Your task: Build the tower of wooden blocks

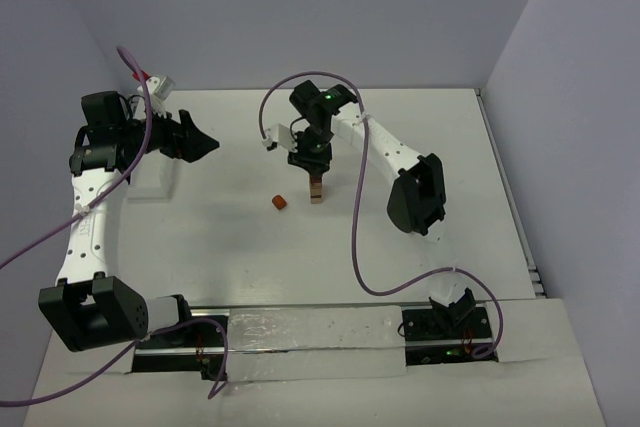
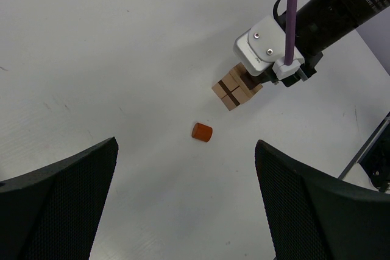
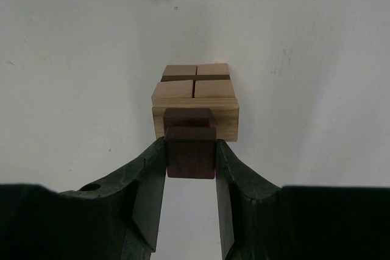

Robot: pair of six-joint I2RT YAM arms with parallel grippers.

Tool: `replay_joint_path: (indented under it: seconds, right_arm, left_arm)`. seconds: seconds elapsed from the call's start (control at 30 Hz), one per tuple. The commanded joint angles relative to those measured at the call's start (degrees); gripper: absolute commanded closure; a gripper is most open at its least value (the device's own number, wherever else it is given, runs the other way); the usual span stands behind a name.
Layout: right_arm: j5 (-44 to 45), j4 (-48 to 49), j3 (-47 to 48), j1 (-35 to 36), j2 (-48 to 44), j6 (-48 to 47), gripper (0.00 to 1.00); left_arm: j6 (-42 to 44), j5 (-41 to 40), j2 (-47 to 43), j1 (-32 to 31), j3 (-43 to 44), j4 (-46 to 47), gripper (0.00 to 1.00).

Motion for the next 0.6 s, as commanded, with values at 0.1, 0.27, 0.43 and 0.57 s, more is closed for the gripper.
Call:
replay_joint_path:
  seconds: [0.1,0.27,0.43,0.57]
  right_arm:
    - [0.3,-0.6,2.7,0.6,0.5,0.3,0.59]
    - [0.1,-0.8,2.6,0.7,0.6,0.4,0.58]
    - [0.0,-0.9,2.6,0.8,0.3,0.4,0.56]
    - [0.3,-1.0,2.5,0.8,0.3,0.6,0.50]
  left_arm:
    - [0.2,0.9,-0.2,-0.4,2.7,1.4,0.01]
    - [0.2,0.7,-0.3,-0.3,2.6,1.4,0.01]
    - [0.1,0.7,-0.4,-0.3,2.4,1.6,0.01]
    - [0.1,0.7,-0.5,-0.4,2.3,1.6,0.01]
